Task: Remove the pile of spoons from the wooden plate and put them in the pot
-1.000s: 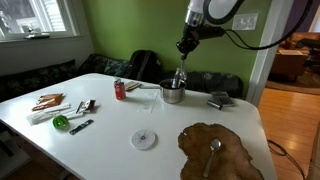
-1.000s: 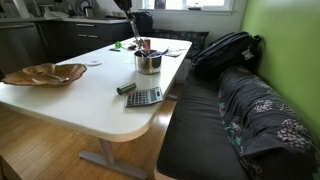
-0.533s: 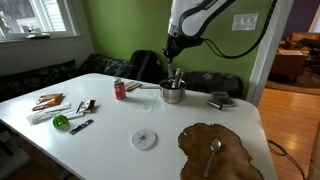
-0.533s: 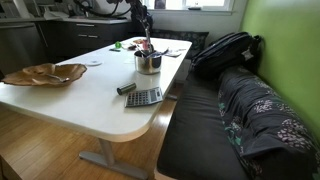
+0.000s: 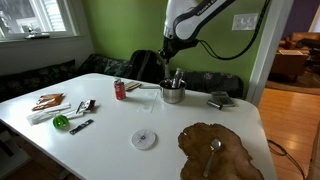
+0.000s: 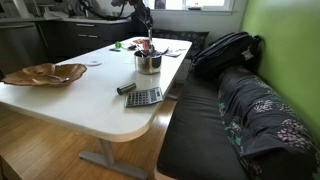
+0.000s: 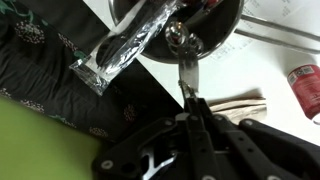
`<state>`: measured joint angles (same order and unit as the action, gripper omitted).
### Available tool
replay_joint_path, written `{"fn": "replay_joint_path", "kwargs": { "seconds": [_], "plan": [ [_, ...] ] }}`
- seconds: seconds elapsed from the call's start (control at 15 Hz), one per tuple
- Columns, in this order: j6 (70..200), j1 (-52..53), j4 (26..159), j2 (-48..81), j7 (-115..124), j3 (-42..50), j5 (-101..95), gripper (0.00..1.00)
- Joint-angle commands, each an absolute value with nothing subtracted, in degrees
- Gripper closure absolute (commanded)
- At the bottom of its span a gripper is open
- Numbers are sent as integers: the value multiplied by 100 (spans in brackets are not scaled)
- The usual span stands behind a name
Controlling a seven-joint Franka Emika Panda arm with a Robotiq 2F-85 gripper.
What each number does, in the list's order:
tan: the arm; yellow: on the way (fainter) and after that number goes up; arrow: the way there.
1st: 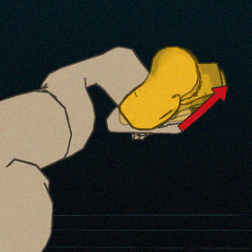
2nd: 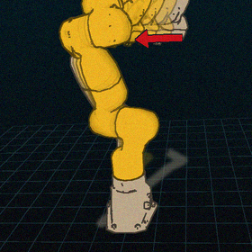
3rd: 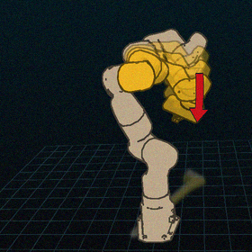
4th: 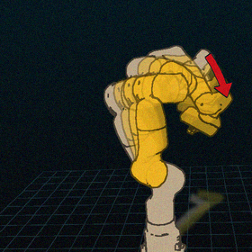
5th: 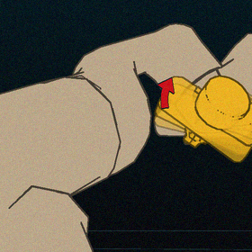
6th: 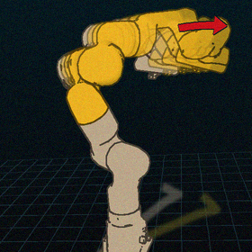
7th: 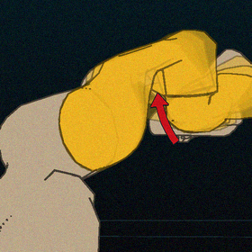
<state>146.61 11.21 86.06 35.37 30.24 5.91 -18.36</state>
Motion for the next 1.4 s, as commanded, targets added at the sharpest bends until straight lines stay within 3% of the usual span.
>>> {"fn": "replay_joint_path", "kwargs": {
  "seconds": [0.0,0.8,0.87,0.93,1.07,1.33],
  "plan": [
    [14672,1189,8464,3739,2851,612,-1535,99],
    [14232,1238,8066,4360,2653,664,-1097,99],
    [14160,1233,8016,4374,2643,657,-1090,95],
    [14069,1236,7974,4377,2643,656,-1099,71],
    [13960,1222,7941,4309,2607,613,-1087,67],
    [14107,1172,8016,3992,2387,452,-978,38]
  ]
}}
